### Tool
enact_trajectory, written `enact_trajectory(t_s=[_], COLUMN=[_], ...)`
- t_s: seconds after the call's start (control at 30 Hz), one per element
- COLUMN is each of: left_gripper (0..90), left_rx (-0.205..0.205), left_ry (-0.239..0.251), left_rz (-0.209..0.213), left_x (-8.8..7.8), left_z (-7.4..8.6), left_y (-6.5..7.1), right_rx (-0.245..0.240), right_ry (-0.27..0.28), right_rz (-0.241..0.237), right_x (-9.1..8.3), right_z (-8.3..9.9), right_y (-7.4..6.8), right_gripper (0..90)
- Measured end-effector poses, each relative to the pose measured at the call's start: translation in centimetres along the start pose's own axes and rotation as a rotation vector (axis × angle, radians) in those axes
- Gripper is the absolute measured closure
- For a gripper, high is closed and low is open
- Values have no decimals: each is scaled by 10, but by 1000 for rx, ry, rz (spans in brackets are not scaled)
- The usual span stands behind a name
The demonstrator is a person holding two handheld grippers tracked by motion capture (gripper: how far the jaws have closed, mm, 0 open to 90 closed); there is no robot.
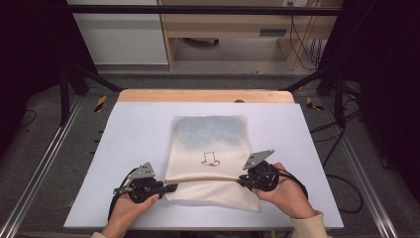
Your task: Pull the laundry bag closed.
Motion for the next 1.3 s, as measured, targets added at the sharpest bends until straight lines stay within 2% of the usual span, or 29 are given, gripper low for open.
enact_trajectory(t_s=[0.5, 1.3], left_gripper=[824, 823], left_rx=[-2, 7], left_ry=[-5, -5], left_rz=[3, -7], left_x=[1, -1], left_z=[1, 0], left_y=[0, 1], right_rx=[24, 32], right_ry=[-5, -11], right_rz=[-4, 0], right_x=[2, 3], right_z=[8, 12], right_y=[5, 8], right_gripper=[818, 818])
Point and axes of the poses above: each handheld gripper's, and its own axes: x roughly forward along the jaws, z roughly out of its underside, y roughly to its right, the point moved 1 cm from there along x, roughly forward along the jaws, and after that the axes turned 14 degrees about x, right-handed, at the moved point
